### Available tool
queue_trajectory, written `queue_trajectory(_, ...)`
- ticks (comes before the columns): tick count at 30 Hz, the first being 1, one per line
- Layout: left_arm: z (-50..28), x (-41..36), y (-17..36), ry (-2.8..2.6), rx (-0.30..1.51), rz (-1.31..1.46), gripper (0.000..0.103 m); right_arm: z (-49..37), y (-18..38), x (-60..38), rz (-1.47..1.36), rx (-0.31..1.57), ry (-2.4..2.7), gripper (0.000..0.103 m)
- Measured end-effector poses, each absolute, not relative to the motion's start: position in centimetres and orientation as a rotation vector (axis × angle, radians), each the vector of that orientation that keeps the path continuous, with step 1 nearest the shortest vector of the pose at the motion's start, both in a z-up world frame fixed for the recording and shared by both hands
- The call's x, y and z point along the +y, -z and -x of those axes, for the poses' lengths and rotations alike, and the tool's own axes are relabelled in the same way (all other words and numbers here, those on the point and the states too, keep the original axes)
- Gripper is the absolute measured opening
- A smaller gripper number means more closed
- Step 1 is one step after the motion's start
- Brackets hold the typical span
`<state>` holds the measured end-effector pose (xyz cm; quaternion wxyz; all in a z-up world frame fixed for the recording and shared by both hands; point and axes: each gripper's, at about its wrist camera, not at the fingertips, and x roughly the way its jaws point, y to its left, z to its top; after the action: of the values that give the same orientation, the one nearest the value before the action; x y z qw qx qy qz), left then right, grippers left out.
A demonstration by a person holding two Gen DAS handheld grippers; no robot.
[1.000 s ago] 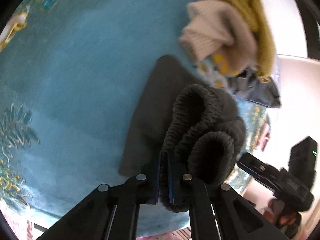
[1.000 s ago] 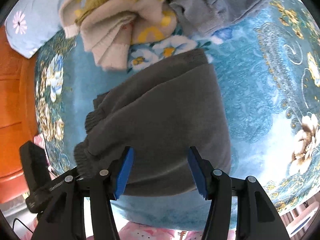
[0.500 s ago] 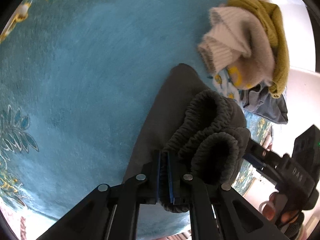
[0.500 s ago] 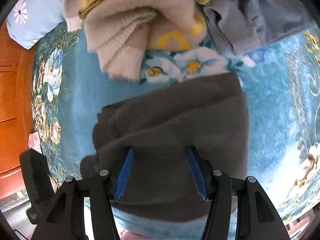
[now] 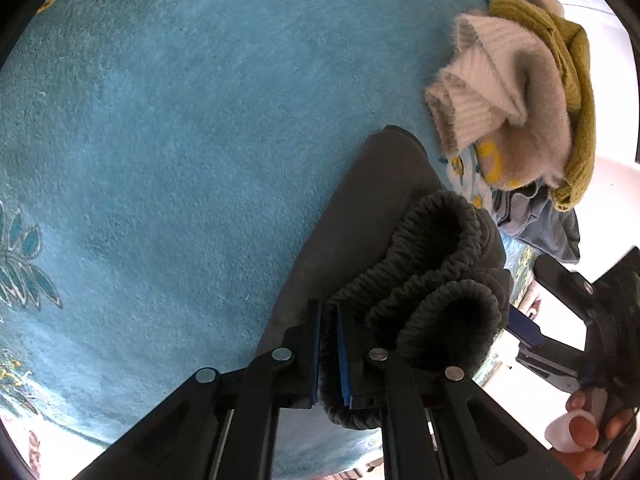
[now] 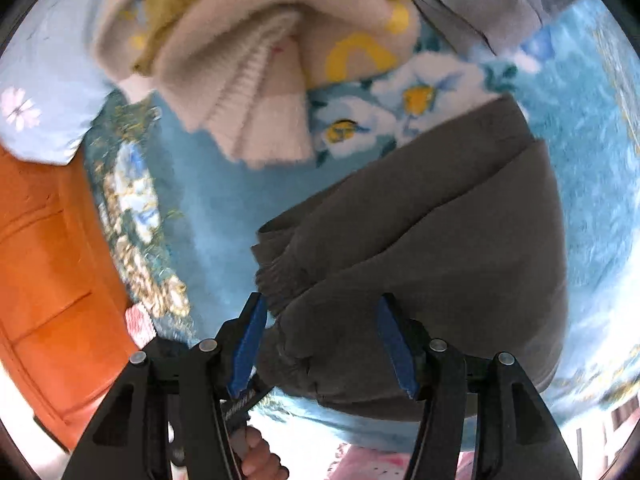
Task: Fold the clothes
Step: 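Grasp the sweatpants fold with the right gripper while the left gripper holds the cuffs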
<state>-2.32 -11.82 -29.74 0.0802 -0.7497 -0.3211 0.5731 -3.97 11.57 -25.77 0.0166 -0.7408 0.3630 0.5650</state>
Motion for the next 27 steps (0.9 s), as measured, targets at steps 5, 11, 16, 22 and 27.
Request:
queue_trajectory(5,2.0,-11.9,29.4,-1.717,-0.949,2.223,0.011,4.3,27.3,11.3,2.277,1.065,-1.616,0.036)
queue_trajectory(11,1.6,-12.0,29.5,-1.704,-0.964,2.213,0.011,3.7,28.3,11.7,2.236,1.177,-1.522,0.007)
queue_trajectory(16,1.4,-12.2,29.6,-1.702,-0.96,2.201,0.011,4.5,25.5,11.5,2.177,1.225,-1.704,0.002)
queue_trajectory(22,1.3,-12.3,29.8,-1.693,-0.971,2.199,0.011,5.7,26.2,12.1,2.137,1.303,-1.721,0.002)
queue_trajectory(27,1.1,-12.4,30.0,-1.684,-0.975,2.22,0.011,6.4,28.7,11.9,2.168,1.287,-1.664,0.002)
